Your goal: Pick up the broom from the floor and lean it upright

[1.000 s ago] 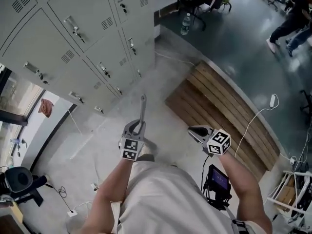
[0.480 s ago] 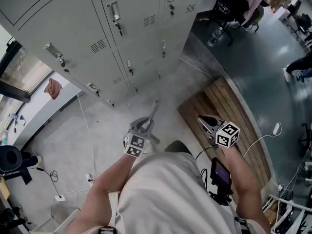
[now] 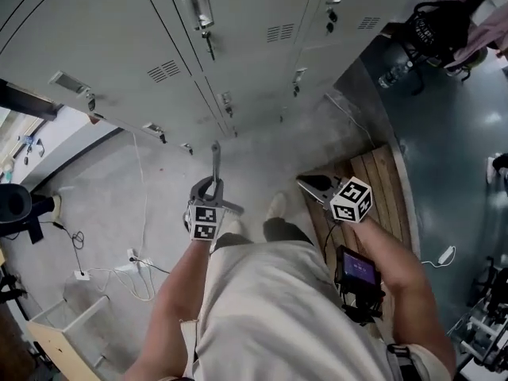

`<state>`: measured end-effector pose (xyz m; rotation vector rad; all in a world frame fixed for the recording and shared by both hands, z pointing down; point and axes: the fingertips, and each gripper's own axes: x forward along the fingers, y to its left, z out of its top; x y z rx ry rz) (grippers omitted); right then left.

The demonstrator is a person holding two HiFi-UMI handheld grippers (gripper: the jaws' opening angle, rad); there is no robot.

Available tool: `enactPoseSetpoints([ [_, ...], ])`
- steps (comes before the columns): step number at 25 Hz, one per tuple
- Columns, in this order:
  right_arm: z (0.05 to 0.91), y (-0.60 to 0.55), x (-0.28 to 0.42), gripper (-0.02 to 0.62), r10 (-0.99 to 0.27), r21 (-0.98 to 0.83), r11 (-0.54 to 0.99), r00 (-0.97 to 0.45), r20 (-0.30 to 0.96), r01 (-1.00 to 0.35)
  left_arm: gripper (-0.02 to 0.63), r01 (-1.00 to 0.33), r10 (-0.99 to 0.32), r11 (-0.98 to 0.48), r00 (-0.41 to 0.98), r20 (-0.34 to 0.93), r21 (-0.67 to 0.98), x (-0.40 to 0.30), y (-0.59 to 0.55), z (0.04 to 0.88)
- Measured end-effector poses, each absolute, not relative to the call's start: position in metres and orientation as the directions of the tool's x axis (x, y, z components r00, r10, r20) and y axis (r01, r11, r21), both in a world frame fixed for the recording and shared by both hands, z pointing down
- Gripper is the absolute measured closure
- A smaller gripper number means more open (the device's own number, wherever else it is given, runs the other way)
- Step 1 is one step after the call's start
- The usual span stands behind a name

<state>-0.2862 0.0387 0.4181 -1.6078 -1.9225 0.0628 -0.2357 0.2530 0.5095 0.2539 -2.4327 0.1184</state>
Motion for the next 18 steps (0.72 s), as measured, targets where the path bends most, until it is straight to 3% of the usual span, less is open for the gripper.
enactPoseSetpoints([
  [6, 0.444, 0.070, -0.323, 0.578, 0.883, -0.443, 0.120, 0.109, 0.456, 0.888, 0.537, 0.019, 0.003, 1.000, -0.758, 0.652, 0.016, -0.267, 0.297, 0.550],
  [13, 0.486, 0.088, -0.319, 0.578, 0.836, -0.468, 0.075, 0.201, 0.511, 0.880, 0.535, 0.129, 0.040, 0.988, -0.745, 0.666, 0.085, -0.287, 0.308, 0.630],
  [18, 0.526, 0.087, -0.310, 0.578, 0.814, -0.504, 0.072, 0.241, 0.528, 0.861, 0.535, 0.135, 0.026, 0.985, -0.727, 0.687, 0.105, -0.317, 0.302, 0.692],
])
